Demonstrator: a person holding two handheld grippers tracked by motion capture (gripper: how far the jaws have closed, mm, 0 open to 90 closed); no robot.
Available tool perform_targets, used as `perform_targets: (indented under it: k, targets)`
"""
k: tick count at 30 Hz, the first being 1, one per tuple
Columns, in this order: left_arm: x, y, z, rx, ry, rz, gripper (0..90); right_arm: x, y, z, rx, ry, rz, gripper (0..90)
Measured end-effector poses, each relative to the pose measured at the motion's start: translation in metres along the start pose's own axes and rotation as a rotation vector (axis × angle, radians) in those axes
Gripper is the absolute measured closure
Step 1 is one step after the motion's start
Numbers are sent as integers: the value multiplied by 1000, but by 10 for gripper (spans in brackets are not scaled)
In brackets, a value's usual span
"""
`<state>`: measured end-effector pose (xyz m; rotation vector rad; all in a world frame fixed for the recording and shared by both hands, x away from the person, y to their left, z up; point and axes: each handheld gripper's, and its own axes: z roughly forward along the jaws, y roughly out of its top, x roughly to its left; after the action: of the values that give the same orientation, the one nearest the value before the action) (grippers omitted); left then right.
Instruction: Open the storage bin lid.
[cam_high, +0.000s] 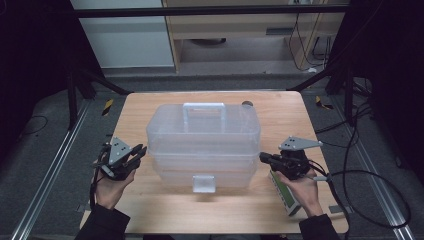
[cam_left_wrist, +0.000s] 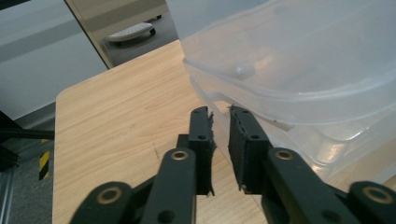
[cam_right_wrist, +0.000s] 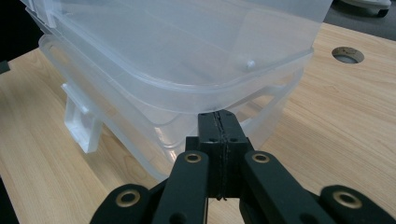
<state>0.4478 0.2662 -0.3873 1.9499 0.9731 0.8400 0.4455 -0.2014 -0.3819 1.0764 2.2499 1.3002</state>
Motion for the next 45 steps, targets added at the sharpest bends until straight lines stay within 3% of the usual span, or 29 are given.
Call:
perform_targets:
  k: [6,25,45]
  targets:
    - [-3,-4,0,-5,4,3,705,0,1,-1,-3,-2,-3,900]
    - [-10,-5,2,-37,6,23,651,0,6,-2,-22,-11,0,900]
    - [-13,3,4,-93,16,13,663,-1,9,-3,-37,-15,1,900]
